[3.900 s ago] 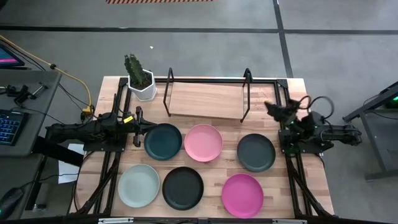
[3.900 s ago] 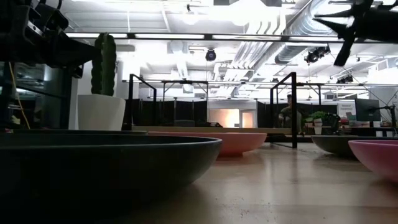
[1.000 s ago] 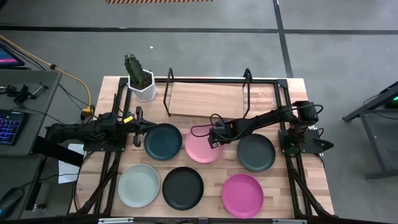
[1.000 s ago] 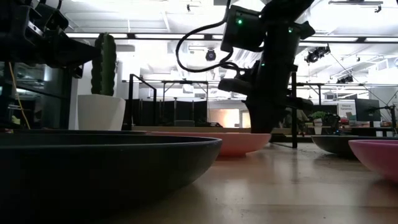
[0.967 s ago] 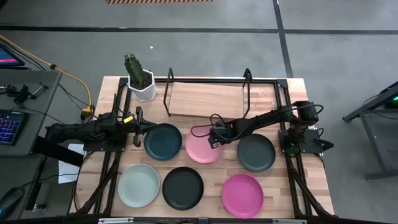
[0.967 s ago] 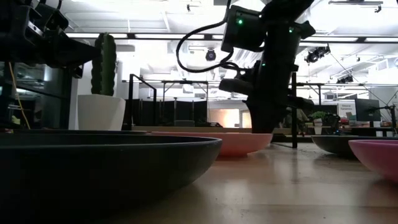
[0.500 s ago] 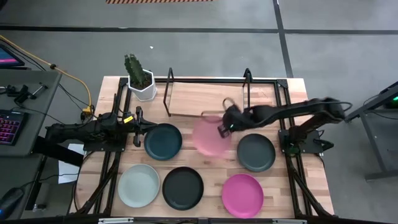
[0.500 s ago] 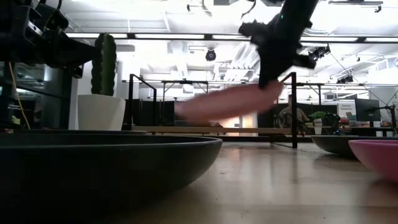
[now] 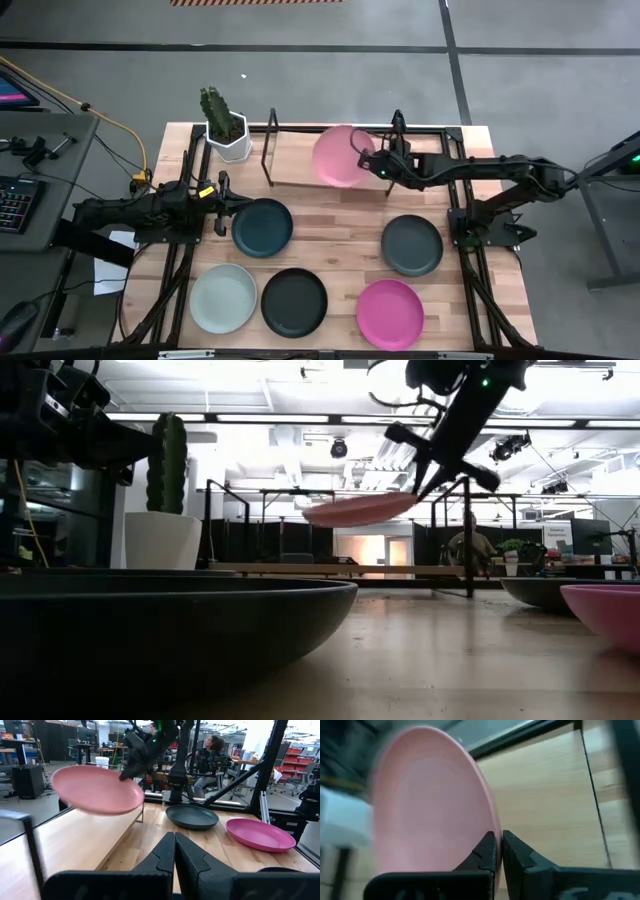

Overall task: Place and stack plates onto a shelf
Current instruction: Put the light pink plate on the shelf

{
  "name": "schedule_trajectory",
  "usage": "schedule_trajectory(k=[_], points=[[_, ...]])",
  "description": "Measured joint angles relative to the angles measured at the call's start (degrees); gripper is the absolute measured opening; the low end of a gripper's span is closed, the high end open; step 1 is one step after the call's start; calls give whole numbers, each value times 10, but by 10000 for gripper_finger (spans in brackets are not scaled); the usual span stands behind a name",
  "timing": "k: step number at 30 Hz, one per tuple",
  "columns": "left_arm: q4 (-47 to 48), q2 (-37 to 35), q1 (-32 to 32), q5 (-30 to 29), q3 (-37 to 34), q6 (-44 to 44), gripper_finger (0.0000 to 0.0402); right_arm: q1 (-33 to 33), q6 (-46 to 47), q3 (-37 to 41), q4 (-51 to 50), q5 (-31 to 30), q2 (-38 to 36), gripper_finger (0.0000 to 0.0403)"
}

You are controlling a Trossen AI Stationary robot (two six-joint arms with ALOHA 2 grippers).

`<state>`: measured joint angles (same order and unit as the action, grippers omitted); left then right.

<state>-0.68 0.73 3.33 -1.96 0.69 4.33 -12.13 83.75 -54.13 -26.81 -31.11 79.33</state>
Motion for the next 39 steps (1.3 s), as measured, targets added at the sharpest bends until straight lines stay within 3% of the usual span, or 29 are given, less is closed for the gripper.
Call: schedule_trajectory(k=[7, 19, 27, 33, 39], points=[[0, 0, 0, 0, 0, 0, 0, 19, 112, 3, 29, -47, 15, 0], [0, 0, 0, 0, 0, 0, 0, 30, -3, -147, -162, -45, 18, 0], [0, 0, 0, 0, 0, 0, 0, -50, -190, -284, -284, 18, 49, 0], [0, 0, 0, 0, 0, 0, 0, -119, -358, -426, -389, 105, 154, 0], [0, 0, 0, 0, 0, 0, 0, -152, -496, -541, -414, 154, 264, 0]])
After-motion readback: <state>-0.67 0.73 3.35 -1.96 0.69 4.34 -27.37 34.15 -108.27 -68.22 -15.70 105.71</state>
